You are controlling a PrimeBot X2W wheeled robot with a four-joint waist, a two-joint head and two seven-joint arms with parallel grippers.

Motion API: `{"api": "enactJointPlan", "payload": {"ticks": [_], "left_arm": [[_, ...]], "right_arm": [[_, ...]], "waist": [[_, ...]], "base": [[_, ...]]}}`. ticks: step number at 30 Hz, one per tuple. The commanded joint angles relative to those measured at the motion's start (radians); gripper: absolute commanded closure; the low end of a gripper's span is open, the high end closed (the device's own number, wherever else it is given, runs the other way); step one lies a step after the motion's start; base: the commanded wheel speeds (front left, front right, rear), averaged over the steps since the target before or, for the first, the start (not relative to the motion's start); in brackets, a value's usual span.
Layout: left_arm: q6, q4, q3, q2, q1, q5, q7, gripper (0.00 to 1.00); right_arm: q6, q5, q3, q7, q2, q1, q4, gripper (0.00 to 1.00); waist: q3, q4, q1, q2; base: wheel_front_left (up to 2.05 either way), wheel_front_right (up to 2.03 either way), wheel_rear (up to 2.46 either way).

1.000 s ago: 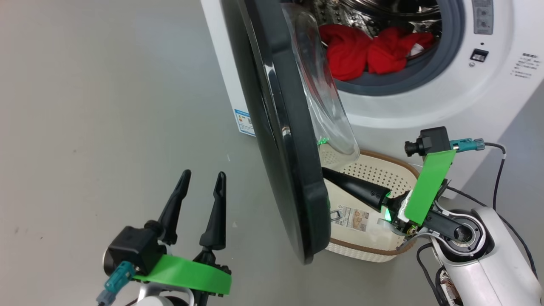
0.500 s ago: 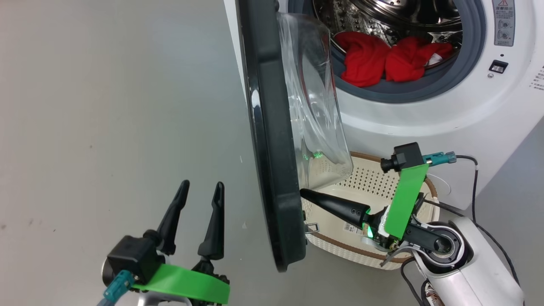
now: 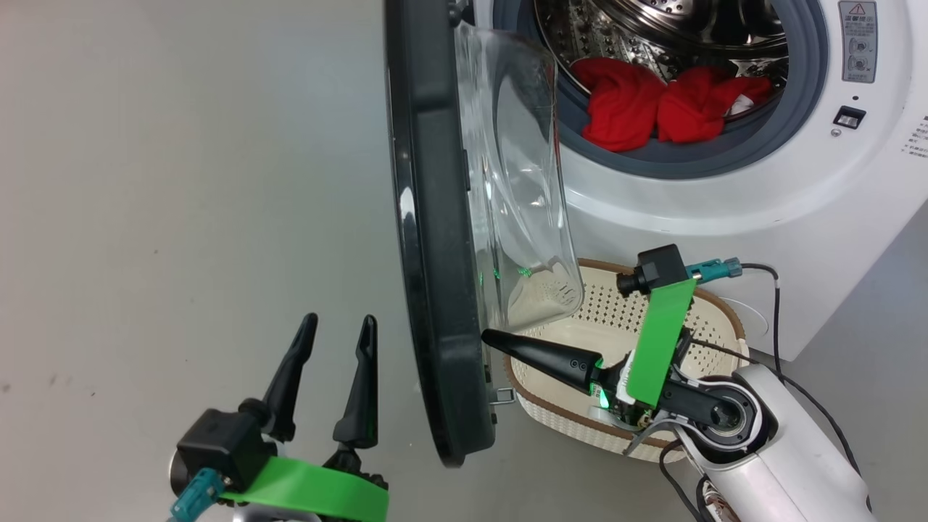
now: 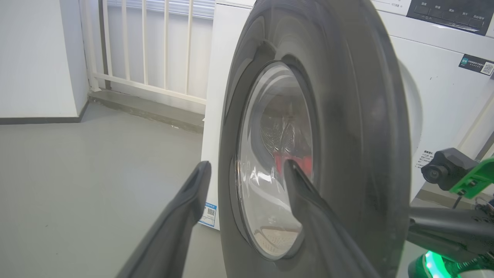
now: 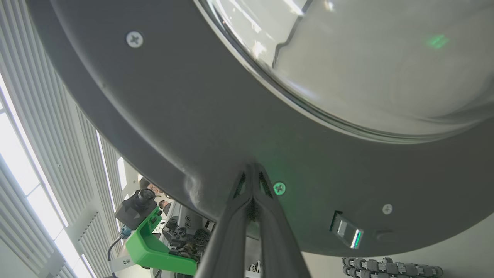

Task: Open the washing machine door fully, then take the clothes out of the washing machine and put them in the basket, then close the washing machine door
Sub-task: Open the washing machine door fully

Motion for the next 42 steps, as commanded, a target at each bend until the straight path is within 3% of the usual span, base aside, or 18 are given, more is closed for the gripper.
{"api": "enactJointPlan", "payload": {"ticks": [1,11,12,13,18,23,27,31,35,36,42], "left_arm": [[0.009,-0.032,0.037,0.018,-0.007,-0.008,-0.007,0.0],[0.009,-0.032,0.038,0.019,-0.003,-0.02,-0.008,0.0],[0.009,-0.031,0.037,0.019,-0.004,-0.021,-0.008,0.0],[0.009,-0.03,0.037,0.019,-0.004,-0.022,-0.008,0.0],[0.009,-0.022,0.039,0.023,-0.005,-0.027,-0.008,0.0],[0.01,-0.008,0.043,0.029,-0.006,-0.027,-0.012,0.0],[0.013,0.005,0.049,0.029,-0.006,-0.03,-0.018,0.0],[0.017,0.01,0.059,0.029,-0.002,-0.026,-0.028,0.0],[0.016,0.016,0.065,0.026,0.001,-0.024,-0.036,0.0],[0.016,0.016,0.065,0.026,0.001,-0.024,-0.036,0.0],[0.013,0.026,0.074,0.014,0.002,-0.014,-0.046,0.0]], "right_arm": [[0.008,0.008,0.028,-0.007,0.018,-0.045,-0.023,1.0],[0.008,-0.027,0.034,-0.051,0.007,-0.049,-0.015,1.0],[0.008,-0.039,0.034,-0.06,0.003,-0.048,-0.018,0.64],[0.008,-0.053,0.035,-0.071,-0.002,-0.046,-0.024,0.0],[0.008,-0.204,0.024,-0.212,-0.028,-0.029,-0.066,0.0],[0.008,-0.484,0.041,-0.425,-0.053,-0.007,-0.089,0.0],[0.008,-0.641,0.038,-0.541,-0.043,0.022,-0.087,0.0],[0.008,-0.794,-0.006,-0.663,-0.028,0.049,-0.082,0.0],[0.008,-1.023,-0.066,-0.793,-0.016,0.071,-0.065,0.0],[0.008,-1.023,-0.066,-0.793,-0.016,0.071,-0.065,0.0],[0.008,-1.309,-0.204,-0.918,0.013,0.107,-0.039,0.0]], "waist": [[0.0,0.0,0.0,0.0],[-0.007,-0.003,0.0,0.0],[-0.007,-0.004,0.0,0.0],[-0.009,-0.004,0.0,0.0],[-0.012,-0.006,0.0,0.0],[-0.018,-0.007,0.0,0.0],[-0.025,-0.008,0.0,0.0],[-0.03,-0.01,0.0,0.0],[-0.032,-0.011,0.0,0.0],[-0.032,-0.011,0.0,0.0],[-0.034,-0.011,0.0,0.0]], "base": [[0.0,0.0,0.0],[0.0,0.0,0.0],[0.0,0.0,0.0],[0.0,0.0,0.0],[0.0,0.0,0.0],[0.0,0.0,0.0],[0.0,0.0,0.0],[0.0,0.0,0.0],[0.0,0.0,0.0],[0.0,0.0,0.0],[0.0,0.0,0.0]]}}
